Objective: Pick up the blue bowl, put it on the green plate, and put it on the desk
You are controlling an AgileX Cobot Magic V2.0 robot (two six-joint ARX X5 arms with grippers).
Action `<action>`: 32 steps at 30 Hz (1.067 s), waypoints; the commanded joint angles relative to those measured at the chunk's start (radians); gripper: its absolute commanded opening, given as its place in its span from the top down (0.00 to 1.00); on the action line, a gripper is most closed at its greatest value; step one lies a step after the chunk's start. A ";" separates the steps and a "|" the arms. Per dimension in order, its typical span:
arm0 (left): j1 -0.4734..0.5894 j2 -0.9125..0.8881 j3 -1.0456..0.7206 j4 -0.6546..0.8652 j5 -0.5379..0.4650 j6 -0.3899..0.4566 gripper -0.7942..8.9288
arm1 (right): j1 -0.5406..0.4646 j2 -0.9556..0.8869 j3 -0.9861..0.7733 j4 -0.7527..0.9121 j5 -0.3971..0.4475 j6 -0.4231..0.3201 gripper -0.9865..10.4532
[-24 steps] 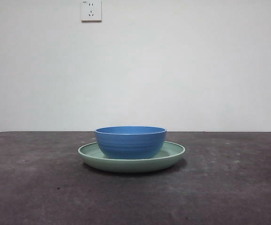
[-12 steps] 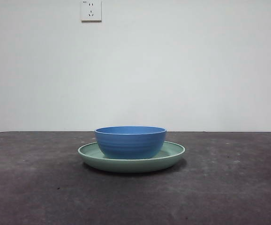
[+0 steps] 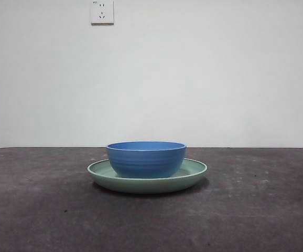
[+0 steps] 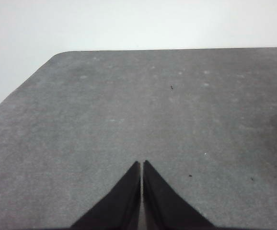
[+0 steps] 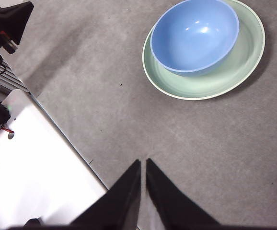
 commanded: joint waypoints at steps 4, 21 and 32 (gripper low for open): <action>0.002 -0.001 -0.021 -0.006 -0.001 -0.022 0.91 | 0.006 0.005 0.018 0.010 -0.003 -0.014 0.90; 0.003 -0.001 -0.021 -0.006 -0.001 -0.022 0.91 | 0.006 0.004 0.018 0.011 -0.003 -0.014 0.90; 0.002 -0.001 -0.021 -0.006 -0.001 -0.022 0.91 | -0.137 -0.154 -0.022 0.232 0.013 -0.098 0.90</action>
